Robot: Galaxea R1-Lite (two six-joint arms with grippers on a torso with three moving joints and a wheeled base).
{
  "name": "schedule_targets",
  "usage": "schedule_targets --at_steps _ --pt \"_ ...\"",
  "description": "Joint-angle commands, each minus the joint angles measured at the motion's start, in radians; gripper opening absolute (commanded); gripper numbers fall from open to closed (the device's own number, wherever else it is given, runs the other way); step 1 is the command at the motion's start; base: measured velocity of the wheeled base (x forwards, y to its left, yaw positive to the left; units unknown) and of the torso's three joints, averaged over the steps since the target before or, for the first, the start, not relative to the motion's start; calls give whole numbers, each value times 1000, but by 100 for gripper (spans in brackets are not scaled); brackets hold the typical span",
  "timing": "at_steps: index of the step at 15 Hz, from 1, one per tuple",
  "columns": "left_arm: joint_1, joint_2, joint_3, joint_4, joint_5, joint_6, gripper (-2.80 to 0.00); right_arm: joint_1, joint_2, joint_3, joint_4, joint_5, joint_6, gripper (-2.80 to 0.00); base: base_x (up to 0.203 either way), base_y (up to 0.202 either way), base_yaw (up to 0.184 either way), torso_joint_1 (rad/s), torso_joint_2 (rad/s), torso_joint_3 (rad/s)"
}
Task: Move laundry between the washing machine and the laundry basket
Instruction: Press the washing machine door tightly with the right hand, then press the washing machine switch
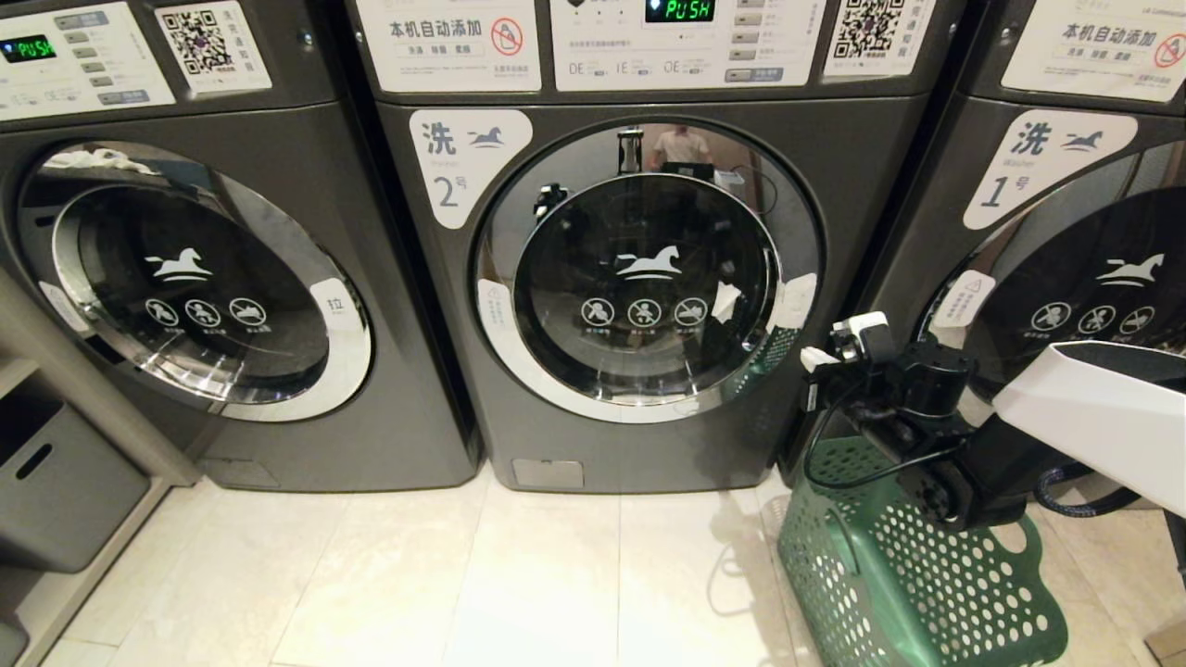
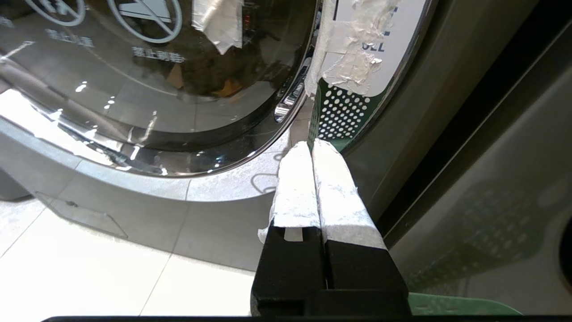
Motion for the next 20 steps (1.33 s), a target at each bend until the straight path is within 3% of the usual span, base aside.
schedule_targets --at_steps 1,6,10,20 --pt "0 0 -1 1 2 2 -280 -4 14 -41 -14 1 1 -280 0 0 0 2 1 -195" --pt "1 -2 0 1 3 -4 -280 -5 20 -70 -22 4 3 -280 0 0 0 3 3 -202" --pt "0 -2 0 1 3 -4 -280 -5 36 -220 -19 0 3 -280 0 0 0 1 4 -186" --pt "0 -2 0 1 2 -4 -280 -6 -11 -291 -18 -3 1 -280 0 0 0 0 0 -13"
